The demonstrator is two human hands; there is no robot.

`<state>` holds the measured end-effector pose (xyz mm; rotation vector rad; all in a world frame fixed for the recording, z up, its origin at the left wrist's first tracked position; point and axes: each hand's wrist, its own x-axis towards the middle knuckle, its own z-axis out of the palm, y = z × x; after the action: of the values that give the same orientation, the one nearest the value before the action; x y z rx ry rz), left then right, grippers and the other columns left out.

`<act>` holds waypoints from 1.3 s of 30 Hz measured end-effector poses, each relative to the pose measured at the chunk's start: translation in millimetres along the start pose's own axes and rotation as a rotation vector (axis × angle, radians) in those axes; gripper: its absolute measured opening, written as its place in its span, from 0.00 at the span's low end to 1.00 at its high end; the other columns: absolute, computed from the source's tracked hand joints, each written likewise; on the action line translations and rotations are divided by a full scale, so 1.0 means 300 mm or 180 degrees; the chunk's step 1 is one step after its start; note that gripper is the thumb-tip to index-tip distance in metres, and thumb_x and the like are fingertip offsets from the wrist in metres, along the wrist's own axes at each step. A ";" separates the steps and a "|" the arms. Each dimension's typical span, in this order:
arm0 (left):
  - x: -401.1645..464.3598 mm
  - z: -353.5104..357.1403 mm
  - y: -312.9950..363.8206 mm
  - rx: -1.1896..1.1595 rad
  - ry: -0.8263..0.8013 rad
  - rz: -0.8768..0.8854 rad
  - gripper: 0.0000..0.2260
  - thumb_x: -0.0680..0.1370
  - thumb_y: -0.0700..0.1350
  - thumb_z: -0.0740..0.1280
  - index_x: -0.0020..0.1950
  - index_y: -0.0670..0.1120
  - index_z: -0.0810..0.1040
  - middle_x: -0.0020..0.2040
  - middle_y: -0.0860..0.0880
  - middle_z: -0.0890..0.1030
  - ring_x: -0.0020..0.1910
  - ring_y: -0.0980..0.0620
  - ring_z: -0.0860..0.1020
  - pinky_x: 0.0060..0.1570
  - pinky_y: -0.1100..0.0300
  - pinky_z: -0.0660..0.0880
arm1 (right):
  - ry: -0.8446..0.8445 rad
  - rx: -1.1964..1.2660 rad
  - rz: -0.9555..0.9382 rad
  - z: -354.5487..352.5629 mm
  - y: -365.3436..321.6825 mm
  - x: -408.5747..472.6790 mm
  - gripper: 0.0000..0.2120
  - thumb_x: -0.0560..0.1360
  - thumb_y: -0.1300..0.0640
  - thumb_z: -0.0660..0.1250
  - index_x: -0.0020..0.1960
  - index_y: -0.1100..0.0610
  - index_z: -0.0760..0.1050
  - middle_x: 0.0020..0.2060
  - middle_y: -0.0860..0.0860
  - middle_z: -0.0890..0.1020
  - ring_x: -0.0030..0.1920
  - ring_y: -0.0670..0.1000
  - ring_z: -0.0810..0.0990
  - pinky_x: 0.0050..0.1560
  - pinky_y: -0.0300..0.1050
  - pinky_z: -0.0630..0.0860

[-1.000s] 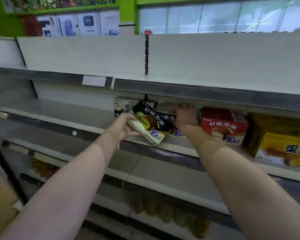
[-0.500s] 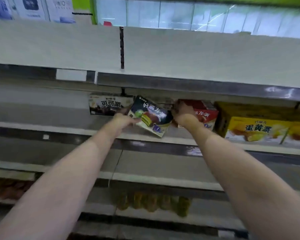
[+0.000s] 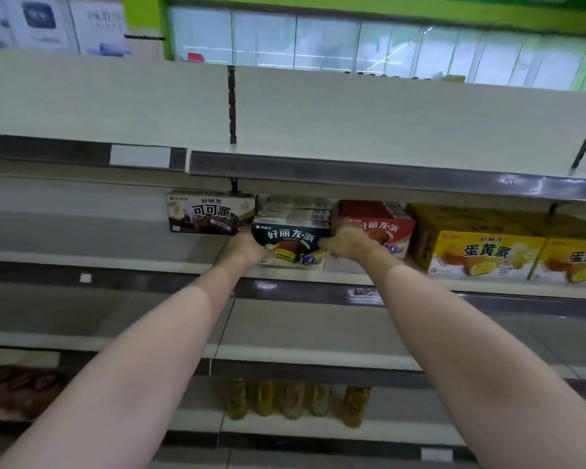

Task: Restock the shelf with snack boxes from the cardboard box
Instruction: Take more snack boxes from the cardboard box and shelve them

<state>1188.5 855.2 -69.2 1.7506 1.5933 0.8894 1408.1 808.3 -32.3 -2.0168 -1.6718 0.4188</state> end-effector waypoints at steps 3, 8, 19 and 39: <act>0.001 0.011 0.018 0.0029 -0.0143 0.0049 0.32 0.67 0.43 0.80 0.69 0.46 0.72 0.64 0.48 0.78 0.63 0.45 0.77 0.66 0.50 0.72 | -0.0122 -0.0223 0.0006 0.018 -0.002 0.003 0.23 0.74 0.52 0.72 0.67 0.57 0.73 0.58 0.55 0.80 0.54 0.55 0.79 0.52 0.42 0.73; 0.012 0.032 0.041 -0.0066 -0.0240 -0.0125 0.38 0.72 0.42 0.76 0.77 0.44 0.60 0.69 0.47 0.73 0.68 0.44 0.73 0.68 0.54 0.69 | -0.0075 -0.0071 0.0207 0.079 0.042 0.125 0.28 0.71 0.53 0.73 0.68 0.57 0.70 0.60 0.56 0.80 0.56 0.56 0.80 0.51 0.43 0.76; 0.022 0.068 0.077 -0.0453 -0.0326 -0.0460 0.48 0.72 0.38 0.75 0.80 0.43 0.45 0.75 0.43 0.67 0.73 0.43 0.67 0.72 0.51 0.65 | 0.0156 0.1168 0.0426 0.066 0.018 0.085 0.29 0.73 0.63 0.69 0.73 0.61 0.66 0.64 0.58 0.76 0.64 0.59 0.76 0.57 0.47 0.73; 0.027 0.068 0.095 -0.0986 -0.0195 -0.0505 0.30 0.75 0.28 0.60 0.76 0.43 0.63 0.72 0.42 0.71 0.70 0.41 0.69 0.66 0.49 0.69 | 0.0788 0.2149 0.0597 0.132 -0.022 0.123 0.27 0.73 0.66 0.62 0.71 0.52 0.71 0.58 0.52 0.82 0.59 0.57 0.79 0.62 0.46 0.75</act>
<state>1222.2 860.7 -57.9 1.4036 1.4448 0.9393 1389.6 851.8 -59.2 -1.6292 -1.0089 0.6625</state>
